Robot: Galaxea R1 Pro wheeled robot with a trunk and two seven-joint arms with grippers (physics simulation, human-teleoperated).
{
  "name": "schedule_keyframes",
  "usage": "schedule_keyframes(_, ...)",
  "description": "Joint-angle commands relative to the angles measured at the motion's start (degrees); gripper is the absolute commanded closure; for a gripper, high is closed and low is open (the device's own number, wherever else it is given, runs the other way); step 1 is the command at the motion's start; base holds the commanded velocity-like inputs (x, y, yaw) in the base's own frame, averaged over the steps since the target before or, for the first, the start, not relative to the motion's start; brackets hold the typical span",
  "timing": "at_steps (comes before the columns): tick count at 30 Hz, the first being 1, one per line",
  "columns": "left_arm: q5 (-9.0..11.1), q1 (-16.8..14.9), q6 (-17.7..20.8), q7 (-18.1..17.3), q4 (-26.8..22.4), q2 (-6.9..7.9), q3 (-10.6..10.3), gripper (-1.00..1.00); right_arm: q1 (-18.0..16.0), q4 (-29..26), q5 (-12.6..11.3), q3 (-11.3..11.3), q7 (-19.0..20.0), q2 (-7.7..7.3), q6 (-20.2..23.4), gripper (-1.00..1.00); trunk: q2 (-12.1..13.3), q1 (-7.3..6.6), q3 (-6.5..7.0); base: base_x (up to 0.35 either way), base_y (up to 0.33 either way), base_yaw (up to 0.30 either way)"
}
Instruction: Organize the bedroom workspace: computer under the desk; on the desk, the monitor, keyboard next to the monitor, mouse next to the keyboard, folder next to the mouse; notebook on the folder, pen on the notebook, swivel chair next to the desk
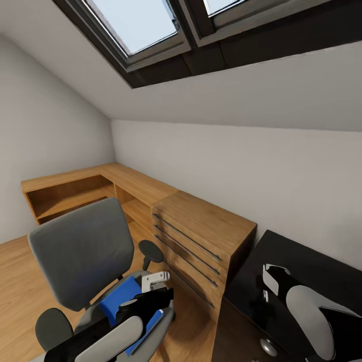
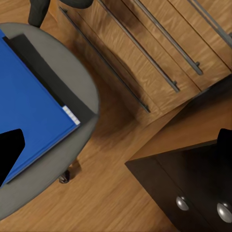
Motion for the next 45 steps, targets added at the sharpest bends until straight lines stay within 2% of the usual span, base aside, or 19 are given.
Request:
schedule_keyframes(1, 0.0, -0.1, 0.4, 0.3, -0.1, 0.03, -0.1, -1.00, 0.0, -0.1, -0.7, -0.6, 0.0, 0.07, 0.2, 1.00, 0.0, 0.00, -0.08, 0.000, 0.000, 0.000)
schedule_keyframes(4, 0.0, -0.1, 0.4, 0.3, -0.1, 0.04, -0.1, -1.00, 0.0, -0.1, -0.7, -0.6, 0.0, 0.21, 0.1, 1.00, 0.0, 0.00, -0.08, 0.000, 0.000, 0.000)
schedule_keyframes(5, 0.0, -0.1, 0.4, 0.3, -0.1, 0.04, -0.1, -1.00, 0.0, -0.1, -0.7, -0.6, -0.1, 0.41, 0.1, -1.00, 0.0, 0.00, -0.08, 0.000, 0.000, 0.000)
schedule_keyframes(24, 0.0, -0.1, 0.4, 0.3, -0.1, 0.04, -0.1, -1.00, 0.0, -0.1, -0.7, -0.7, 0.0, 0.60, 0.0, -1.00, 0.0, 0.00, -0.08, 0.000, 0.000, 0.000)
schedule_keyframes(34, 0.1, -0.1, 0.4, 0.3, 0.0, 0.04, -0.2, -1.00, 0.0, -1.5, -1.2, -0.8, 1.7, 0.52, -0.5, -1.00, 0.0, 0.00, -0.08, 0.000, 0.000, 0.000)
schedule_keyframes(35, 0.1, -0.1, 0.4, 0.3, 0.0, 0.04, -0.1, -1.00, 0.0, -4.5, -1.4, -0.9, 1.9, 0.57, 0.1, -1.00, 0.0, 0.00, -0.08, 0.000, 0.000, 0.000)
schedule_keyframes(40, 0.1, -0.1, 0.4, 0.3, 0.0, 0.04, -0.1, -1.00, 0.0, -6.0, -1.4, -0.9, 2.0, 0.65, 2.2, -1.00, 0.0, 0.00, -0.08, 0.000, 0.000, 0.000)
schedule_keyframes(45, 0.1, -0.1, 0.4, 0.3, 0.1, 0.04, -0.1, -1.00, 0.0, -8.8, -1.5, -1.1, 2.0, 1.19, 6.4, -1.00, 0.0, 0.00, -0.08, 0.000, 0.000, 0.000)
